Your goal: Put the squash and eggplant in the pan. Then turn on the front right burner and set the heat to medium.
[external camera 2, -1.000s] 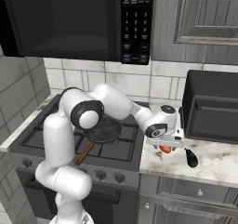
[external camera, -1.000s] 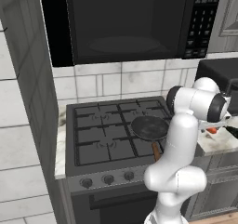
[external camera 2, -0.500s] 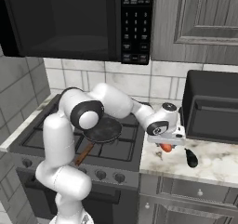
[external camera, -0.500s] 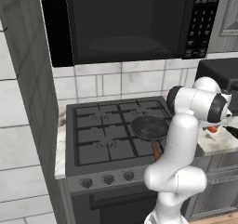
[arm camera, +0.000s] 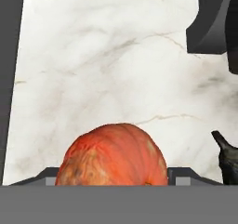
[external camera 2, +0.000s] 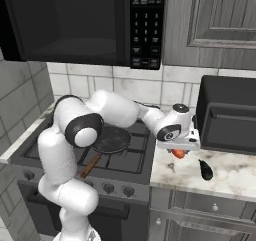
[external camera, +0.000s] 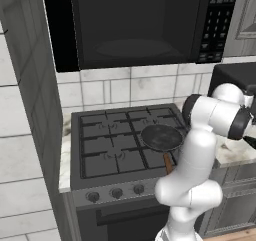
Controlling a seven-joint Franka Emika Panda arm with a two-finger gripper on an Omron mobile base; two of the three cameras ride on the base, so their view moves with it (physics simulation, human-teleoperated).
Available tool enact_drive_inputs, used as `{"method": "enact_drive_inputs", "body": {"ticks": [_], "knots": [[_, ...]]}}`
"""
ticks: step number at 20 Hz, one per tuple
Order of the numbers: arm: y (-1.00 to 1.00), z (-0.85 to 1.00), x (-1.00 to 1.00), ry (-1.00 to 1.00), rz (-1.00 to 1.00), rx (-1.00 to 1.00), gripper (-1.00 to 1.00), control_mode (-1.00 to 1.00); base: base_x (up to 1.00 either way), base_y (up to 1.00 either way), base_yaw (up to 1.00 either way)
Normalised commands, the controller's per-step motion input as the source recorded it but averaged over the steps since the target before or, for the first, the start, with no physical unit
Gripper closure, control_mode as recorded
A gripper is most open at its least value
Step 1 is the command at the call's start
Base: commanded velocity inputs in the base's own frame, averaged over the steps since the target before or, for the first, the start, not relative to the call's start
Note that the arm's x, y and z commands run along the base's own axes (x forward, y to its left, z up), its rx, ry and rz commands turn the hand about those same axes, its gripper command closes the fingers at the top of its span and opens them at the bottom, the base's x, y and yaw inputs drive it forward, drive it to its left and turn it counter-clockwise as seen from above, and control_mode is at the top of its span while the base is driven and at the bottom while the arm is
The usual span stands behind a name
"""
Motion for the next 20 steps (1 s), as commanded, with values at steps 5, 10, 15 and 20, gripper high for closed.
{"method": "enact_drive_inputs", "body": {"ticks": [5,10,15,20], "knots": [[0.92,0.94,0.00,0.00,0.02,-0.07,1.00,-1.00,0.00,0.00,0.00],[0.77,0.25,-0.18,0.00,0.11,-0.01,1.00,-1.00,0.00,0.00,0.00],[0.93,0.02,-0.11,-0.01,0.15,0.00,1.00,-1.00,0.00,0.00,0.00],[1.00,0.22,0.00,-0.03,0.10,0.00,1.00,-1.00,0.00,0.00,0.00]]}}
